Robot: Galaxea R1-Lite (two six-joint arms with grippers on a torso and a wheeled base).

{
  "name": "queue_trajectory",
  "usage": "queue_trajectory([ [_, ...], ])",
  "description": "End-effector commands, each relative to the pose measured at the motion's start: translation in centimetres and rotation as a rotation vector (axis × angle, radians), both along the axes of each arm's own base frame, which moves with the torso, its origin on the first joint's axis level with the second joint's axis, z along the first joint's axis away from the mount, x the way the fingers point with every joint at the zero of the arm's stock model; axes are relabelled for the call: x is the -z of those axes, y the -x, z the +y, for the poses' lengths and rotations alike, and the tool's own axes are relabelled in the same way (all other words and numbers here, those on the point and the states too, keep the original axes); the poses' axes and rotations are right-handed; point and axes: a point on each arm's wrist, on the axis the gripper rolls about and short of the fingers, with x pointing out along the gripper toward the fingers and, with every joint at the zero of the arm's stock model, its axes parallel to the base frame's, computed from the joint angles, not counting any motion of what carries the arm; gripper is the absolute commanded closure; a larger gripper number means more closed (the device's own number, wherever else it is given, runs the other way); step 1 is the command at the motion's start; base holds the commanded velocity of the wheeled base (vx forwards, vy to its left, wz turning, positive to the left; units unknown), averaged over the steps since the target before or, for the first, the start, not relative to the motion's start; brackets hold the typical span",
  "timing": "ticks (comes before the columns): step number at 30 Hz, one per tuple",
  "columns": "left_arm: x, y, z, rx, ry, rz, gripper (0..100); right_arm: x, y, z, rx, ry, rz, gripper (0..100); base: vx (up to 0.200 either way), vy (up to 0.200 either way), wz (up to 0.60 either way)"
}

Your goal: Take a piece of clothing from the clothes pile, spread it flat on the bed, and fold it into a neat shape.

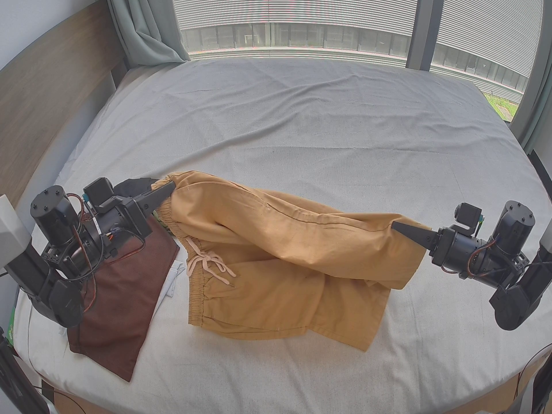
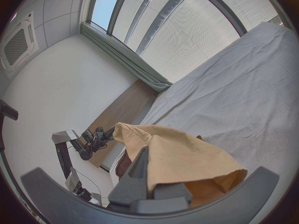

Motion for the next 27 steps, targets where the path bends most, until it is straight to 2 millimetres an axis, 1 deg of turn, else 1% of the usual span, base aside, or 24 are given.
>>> queue_trajectory([
  [1,-0.2,0.3,0.1,-0.002,0.001,-0.005,100,-0.5,-0.1,-0.3,0.011,-0.004,-0.019,100,0.0,0.0,0.0],
  [5,-0.2,0.3,0.1,-0.002,0.0,-0.004,100,-0.8,-0.2,-0.5,0.018,-0.011,-0.028,100,0.0,0.0,0.0],
  [10,0.0,0.1,0.2,-0.005,0.0,0.001,100,-1.0,-0.5,-1.3,0.047,-0.019,-0.026,100,0.0,0.0,0.0],
  [20,0.0,-0.1,0.7,-0.025,0.002,0.0,100,-1.2,-0.8,-2.0,0.072,-0.029,-0.029,100,0.0,0.0,0.0],
  [22,0.1,-0.2,1.0,-0.036,0.001,0.003,100,-1.3,-0.9,-2.2,0.081,-0.031,-0.034,100,0.0,0.0,0.0],
  [27,0.1,-0.3,1.1,-0.042,0.002,0.002,100,-1.4,-1.0,-2.9,0.101,-0.032,-0.035,100,0.0,0.0,0.0],
])
